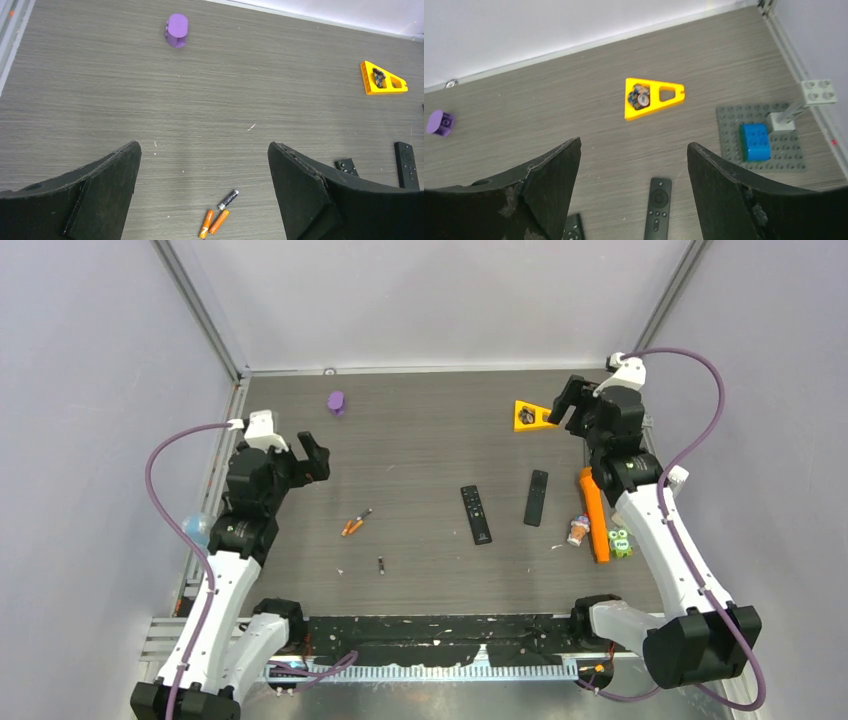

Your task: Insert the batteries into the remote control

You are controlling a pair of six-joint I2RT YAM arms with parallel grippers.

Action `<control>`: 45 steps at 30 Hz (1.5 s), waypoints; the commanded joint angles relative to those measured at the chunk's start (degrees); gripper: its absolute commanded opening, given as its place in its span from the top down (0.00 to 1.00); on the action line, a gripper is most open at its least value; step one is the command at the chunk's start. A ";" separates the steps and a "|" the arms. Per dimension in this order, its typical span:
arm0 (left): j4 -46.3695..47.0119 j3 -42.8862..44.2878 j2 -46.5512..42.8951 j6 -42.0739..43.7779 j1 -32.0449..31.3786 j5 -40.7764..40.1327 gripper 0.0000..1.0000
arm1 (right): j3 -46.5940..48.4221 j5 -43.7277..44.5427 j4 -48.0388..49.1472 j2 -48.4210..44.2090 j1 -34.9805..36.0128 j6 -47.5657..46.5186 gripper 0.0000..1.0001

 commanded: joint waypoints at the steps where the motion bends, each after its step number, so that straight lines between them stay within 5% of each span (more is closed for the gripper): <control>1: 4.14 -1.74 -1.96 -0.36 0.24 1.15 0.01 | -1.07 -6.54 -1.24 -0.65 0.13 2.77 0.18; 10: 7.56 -8.43 -2.60 -6.07 0.11 4.66 0.00 | -7.73 -8.11 -1.68 0.57 13.06 4.04 0.17; 21: 11.76 -13.53 -2.57 -12.34 -0.99 10.41 0.00 | -7.31 0.21 -6.97 16.29 34.02 7.55 0.16; 45: 12.05 -14.75 -1.77 -15.12 -1.08 9.63 0.01 | -6.38 2.63 -13.68 29.72 36.07 12.14 0.14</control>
